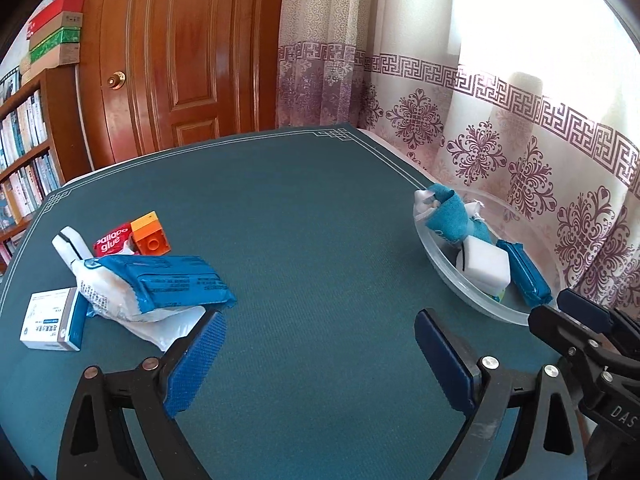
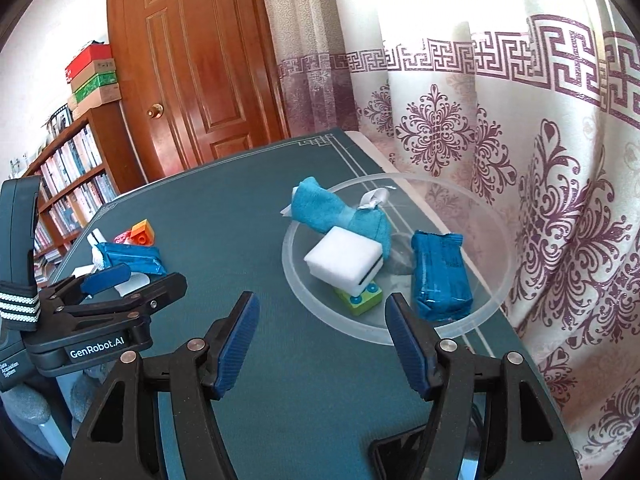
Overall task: Organize objects
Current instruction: 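Withdraw both grippers from the bowl toward the remaining items, then move the left gripper to the white plastic bag and grasp it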
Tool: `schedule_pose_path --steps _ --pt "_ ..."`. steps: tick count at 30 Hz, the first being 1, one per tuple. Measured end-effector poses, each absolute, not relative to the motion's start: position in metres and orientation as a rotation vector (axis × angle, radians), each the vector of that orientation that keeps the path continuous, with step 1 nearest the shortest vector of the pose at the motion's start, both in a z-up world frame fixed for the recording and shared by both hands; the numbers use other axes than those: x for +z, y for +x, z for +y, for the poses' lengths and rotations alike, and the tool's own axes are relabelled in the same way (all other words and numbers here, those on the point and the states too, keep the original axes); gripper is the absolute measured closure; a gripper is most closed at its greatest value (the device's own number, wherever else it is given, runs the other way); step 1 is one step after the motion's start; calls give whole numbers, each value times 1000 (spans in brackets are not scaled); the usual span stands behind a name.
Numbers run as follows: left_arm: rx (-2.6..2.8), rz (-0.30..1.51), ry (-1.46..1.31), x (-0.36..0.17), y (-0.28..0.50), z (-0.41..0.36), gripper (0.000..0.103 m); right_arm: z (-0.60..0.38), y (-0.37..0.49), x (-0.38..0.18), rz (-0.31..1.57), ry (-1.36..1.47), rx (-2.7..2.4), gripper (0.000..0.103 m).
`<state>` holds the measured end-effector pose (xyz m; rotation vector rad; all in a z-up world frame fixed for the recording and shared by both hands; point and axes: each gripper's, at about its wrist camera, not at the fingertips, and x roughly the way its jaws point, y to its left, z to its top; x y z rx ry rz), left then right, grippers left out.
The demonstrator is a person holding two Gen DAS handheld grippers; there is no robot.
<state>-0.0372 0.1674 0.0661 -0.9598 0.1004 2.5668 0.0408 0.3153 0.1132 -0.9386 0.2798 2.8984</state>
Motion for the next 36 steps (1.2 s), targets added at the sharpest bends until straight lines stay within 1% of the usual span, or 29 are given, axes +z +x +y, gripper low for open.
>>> schedule_pose_path --steps 13,16,19,29,36 --pt "2674 -67 -1067 52 -51 91 3 262 24 99 224 -1065 2964 35" --pt "2702 -107 -1088 50 -54 75 3 256 20 95 233 -1101 2969 33" --pt "2724 -146 -1099 49 -58 61 3 249 16 91 226 -1127 2974 33" --pt "2778 -310 -1150 48 -71 21 3 239 12 83 224 -1166 2996 33" --pt "2802 -357 -1254 39 -89 15 3 240 12 81 241 -1170 3006 33"
